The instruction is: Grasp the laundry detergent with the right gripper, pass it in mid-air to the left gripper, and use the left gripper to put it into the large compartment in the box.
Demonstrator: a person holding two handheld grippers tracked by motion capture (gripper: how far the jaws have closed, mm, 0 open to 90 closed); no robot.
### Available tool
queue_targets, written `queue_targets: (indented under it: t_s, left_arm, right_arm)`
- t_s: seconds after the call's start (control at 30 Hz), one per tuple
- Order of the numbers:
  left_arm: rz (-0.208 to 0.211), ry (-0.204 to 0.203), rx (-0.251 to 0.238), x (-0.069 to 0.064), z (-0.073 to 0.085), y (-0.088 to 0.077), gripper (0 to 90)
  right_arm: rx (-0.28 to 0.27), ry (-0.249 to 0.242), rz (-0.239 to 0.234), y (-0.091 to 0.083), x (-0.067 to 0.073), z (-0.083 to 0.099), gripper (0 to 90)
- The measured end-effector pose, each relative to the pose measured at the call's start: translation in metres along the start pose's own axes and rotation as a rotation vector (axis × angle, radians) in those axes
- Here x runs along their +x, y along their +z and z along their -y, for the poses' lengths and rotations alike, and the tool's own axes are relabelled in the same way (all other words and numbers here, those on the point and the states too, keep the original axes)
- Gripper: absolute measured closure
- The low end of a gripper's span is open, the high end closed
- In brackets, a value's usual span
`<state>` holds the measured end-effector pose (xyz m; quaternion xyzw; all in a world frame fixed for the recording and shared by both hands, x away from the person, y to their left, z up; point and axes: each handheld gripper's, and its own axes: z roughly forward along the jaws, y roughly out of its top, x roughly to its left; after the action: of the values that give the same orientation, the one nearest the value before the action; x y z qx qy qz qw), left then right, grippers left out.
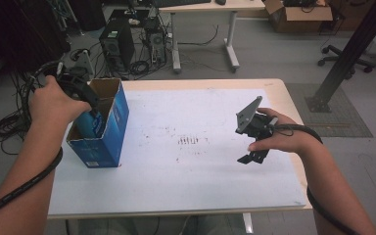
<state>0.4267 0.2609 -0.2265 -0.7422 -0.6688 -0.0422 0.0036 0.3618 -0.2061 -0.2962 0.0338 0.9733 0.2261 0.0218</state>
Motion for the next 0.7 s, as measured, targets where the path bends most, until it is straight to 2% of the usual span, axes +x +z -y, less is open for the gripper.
queue_targets:
  t_s: [0.27,0.43,0.7]
  left_arm:
    - [-0.001,0.013,-0.005,-0.004,0.000,0.016,38.2]
    - [-0.009,0.015,0.007,-0.004,0.000,0.024,38.2]
    - [0.000,0.010,0.014,-0.004,0.000,0.036,38.2]
  right_arm:
    - [0.007,-0.001,-0.003,0.001,0.000,0.000,2.8]
    - [0.022,0.005,-0.006,0.000,0.000,0.001,2.8]
    - [0.042,0.006,-0.010,-0.002,-0.002,0.001,2.8]
